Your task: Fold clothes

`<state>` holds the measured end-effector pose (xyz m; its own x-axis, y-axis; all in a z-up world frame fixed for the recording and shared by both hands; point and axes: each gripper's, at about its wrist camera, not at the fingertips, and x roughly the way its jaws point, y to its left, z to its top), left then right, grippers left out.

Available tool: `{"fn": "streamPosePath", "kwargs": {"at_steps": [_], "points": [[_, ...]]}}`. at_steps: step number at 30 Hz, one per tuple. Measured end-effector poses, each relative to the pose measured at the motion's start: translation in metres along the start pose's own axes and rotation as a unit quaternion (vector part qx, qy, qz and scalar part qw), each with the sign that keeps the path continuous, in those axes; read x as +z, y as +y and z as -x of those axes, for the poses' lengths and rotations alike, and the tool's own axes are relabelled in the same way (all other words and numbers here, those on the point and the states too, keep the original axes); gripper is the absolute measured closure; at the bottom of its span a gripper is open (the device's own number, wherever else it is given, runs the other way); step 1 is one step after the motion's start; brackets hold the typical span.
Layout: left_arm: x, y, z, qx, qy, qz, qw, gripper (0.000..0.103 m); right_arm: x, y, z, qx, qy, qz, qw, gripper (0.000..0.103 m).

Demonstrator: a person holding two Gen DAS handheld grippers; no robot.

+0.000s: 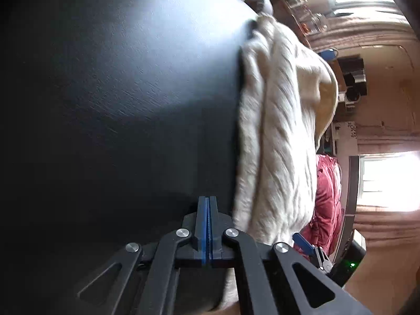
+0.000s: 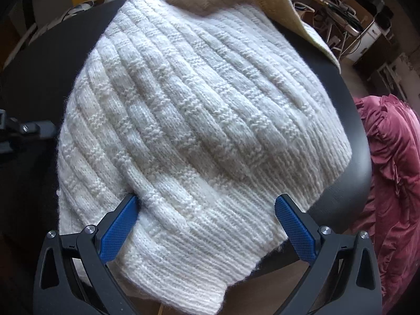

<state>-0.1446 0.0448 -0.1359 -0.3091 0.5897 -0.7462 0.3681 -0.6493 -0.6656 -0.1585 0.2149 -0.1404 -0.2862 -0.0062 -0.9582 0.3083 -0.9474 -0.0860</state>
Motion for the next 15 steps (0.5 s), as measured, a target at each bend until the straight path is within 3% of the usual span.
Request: {"fn": "streamPosePath", "kwargs": {"at_steps": [2,4,6,11,15], "points": [[0.011,0.014,0.016,-0.011,0.003,0.009,0.9999,0.103,0.002,-0.002,-0.001,0.010,0.006,-0.006,1.000,0.000],[0.008,0.016,0.028,-0.019,0.004,-0.004,0.9998,0.095,0.004,-0.003,-0.002,0.016,0.010,-0.009,1.000,0.000],[0.018,0.021,0.034,-0.047,0.044,0.008,0.9979,0.088,0.006,-0.003,-0.001,0.015,0.015,-0.008,1.000,0.000],[0.003,0.003,0.001,-0.046,0.087,0.013,0.9951,0.083,0.019,-0.005,0.005,0.000,0.023,0.019,1.000,0.000],[-0.010,-0.010,-0.009,-0.053,0.075,0.022,0.9955,0.083,0.031,-0.004,0.014,-0.012,0.003,0.033,0.999,0.000]]}}
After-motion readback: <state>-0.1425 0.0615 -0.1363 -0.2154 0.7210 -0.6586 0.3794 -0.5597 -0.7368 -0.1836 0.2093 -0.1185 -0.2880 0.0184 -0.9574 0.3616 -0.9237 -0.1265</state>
